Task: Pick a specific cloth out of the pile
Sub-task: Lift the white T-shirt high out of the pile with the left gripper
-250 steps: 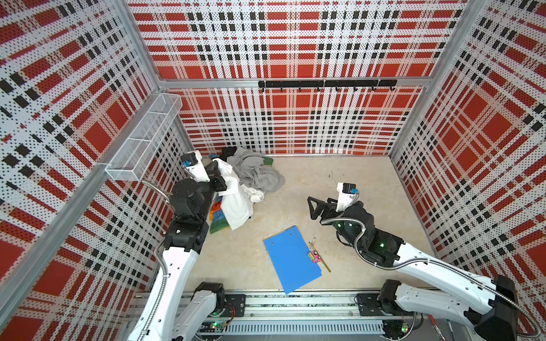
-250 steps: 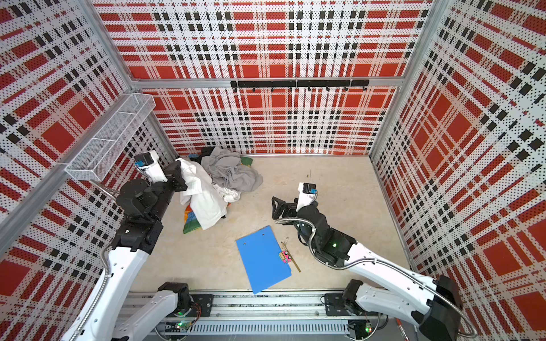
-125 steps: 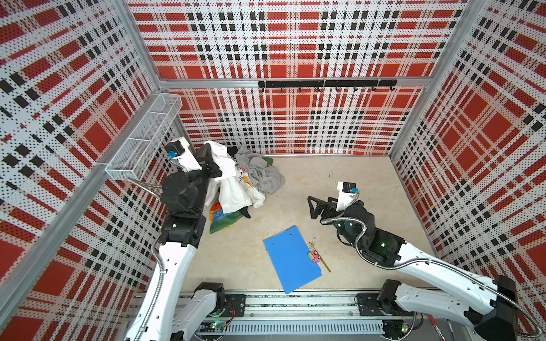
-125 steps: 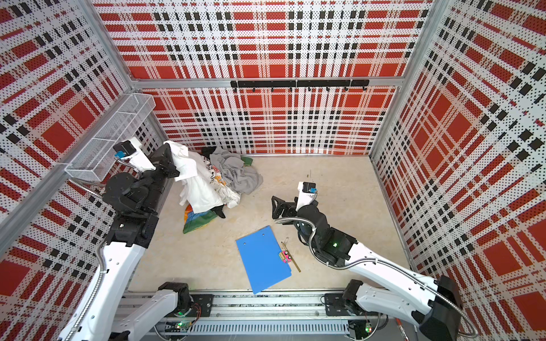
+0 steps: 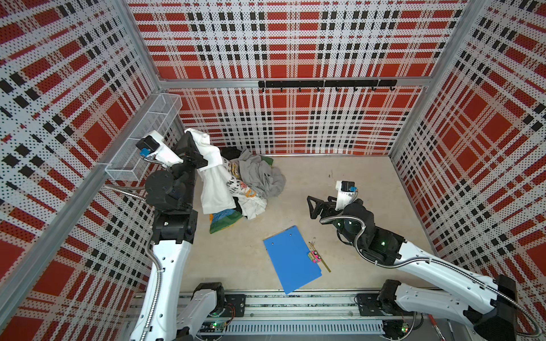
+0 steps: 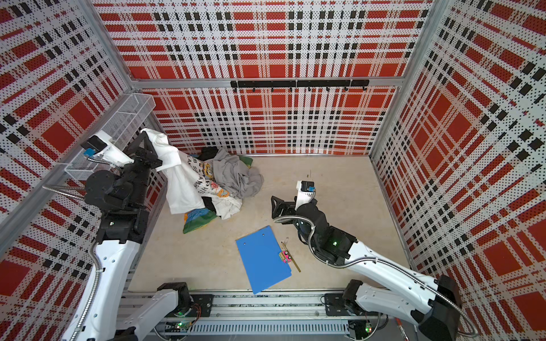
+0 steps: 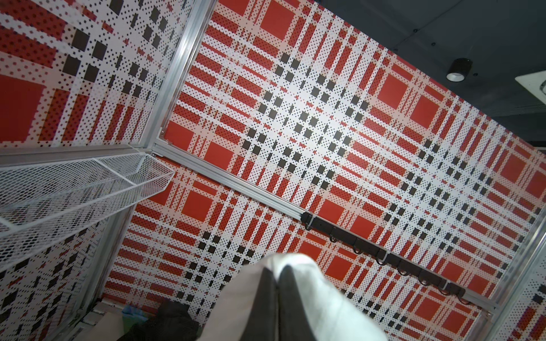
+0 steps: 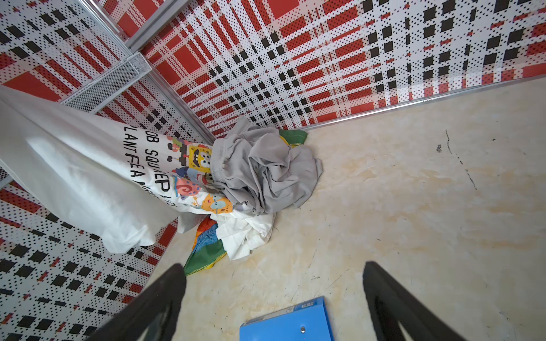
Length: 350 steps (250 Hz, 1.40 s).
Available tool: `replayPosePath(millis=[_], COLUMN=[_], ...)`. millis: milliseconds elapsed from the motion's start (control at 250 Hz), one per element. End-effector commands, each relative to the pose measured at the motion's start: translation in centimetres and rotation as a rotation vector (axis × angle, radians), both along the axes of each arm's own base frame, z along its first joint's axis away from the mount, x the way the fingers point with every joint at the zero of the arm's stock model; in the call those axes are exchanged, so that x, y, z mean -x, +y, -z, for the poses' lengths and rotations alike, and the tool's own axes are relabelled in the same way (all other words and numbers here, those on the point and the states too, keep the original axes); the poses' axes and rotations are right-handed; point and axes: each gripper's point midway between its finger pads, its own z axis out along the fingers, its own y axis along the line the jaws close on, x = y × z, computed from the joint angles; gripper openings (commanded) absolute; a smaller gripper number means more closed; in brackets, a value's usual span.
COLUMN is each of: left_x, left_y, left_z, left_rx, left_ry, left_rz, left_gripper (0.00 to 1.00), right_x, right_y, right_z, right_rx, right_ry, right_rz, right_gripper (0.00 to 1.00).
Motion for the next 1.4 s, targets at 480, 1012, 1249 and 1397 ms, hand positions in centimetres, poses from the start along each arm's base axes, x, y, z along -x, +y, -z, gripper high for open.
replayPosePath(millis=[480,1012,1249,1397], left_x=[5.9,6.9,7.2,7.8], left_y=[1.2,-0.8,-3.0,-4.5], left_z=[-11.9,-16.4,-17.2,-18.7], left_rx=[0.045,0.101,0.119,0.118], left_ry=[-0.343,-0.459,-0.456,-0.479], left_rz=[-0.002,0.238,0.408,0.535], left_gripper=[0.00,0.00,0.00,0.00], right_x=[-0.1,0.8,2.4,3.0], right_y=[2.3,3.0,4.1,5.5], right_z=[-0.5,-0.7,-2.9,-3.7], right_rx=[0.006,-0.010,-0.009,-0.032], right_ry=[-0.011,-0.040,-0.139,-0.160], right_rz=[-0.079,-0.155,-0.285,-0.363], right_gripper=[1.00,1.00,1.00,1.00])
